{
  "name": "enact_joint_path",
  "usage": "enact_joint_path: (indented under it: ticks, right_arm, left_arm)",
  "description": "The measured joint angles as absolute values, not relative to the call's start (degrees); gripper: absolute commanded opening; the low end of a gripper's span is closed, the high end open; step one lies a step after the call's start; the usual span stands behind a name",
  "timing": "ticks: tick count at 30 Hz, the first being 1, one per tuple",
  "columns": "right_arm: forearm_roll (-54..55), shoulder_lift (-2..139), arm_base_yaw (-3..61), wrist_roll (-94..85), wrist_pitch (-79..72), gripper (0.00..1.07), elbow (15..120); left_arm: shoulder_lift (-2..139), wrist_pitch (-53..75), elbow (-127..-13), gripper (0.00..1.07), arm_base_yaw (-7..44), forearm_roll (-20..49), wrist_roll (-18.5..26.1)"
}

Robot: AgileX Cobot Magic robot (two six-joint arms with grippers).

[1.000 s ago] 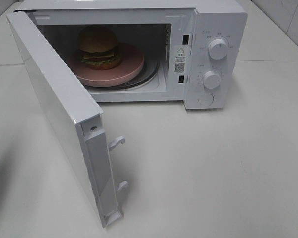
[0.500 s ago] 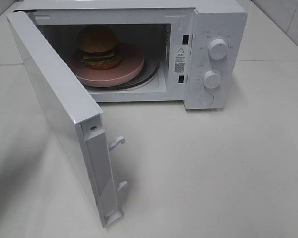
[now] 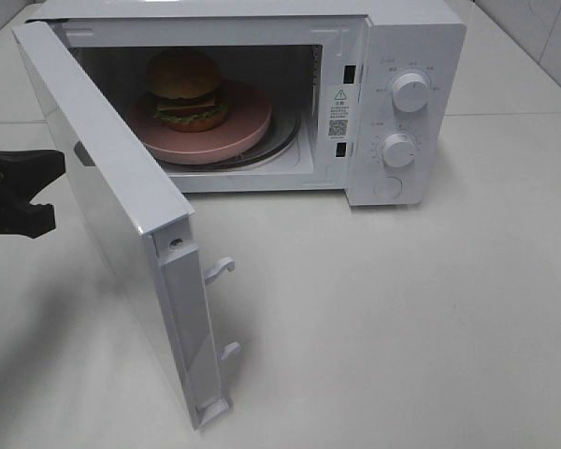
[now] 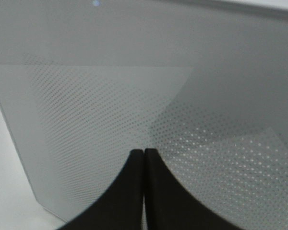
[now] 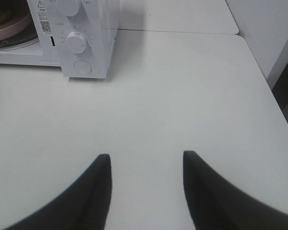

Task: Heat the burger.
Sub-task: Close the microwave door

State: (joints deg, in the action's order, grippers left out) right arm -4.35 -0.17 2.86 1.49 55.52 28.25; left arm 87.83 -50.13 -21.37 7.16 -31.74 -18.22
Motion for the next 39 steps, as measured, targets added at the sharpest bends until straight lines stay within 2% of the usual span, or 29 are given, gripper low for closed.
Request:
enact_joint_path:
  ticks: [8,20,22,28,39]
  right_arm:
    - [-4.4,-0.2,2.9,1.5,55.5,0.49,28.2]
    - [-4.4,-0.2,2.9,1.5,55.5,0.49,28.2]
    - [-4.4,-0.2,2.9,1.5,55.5,0.49,28.2]
    - [-4.4,-0.2,2.9,1.5,55.5,0.49,28.2]
    - [-4.4,-0.2,2.9,1.5,55.5,0.49,28.2]
  left_arm:
    - [88.8,-50.3,-22.9,0.0,9.9,-29.9,-17.4]
    - [88.8,-50.2,-22.9,0.0,11.2,-27.4,-16.8]
    - [88.8,-50.2,-22.9,0.0,13.4,-24.3,-14.5]
    - [88.8,-50.2,-23.0,0.0,15.0,-21.4,-12.9]
    - [92.5,-50.1,-29.2,0.0,17.6,-19.4,-12.5]
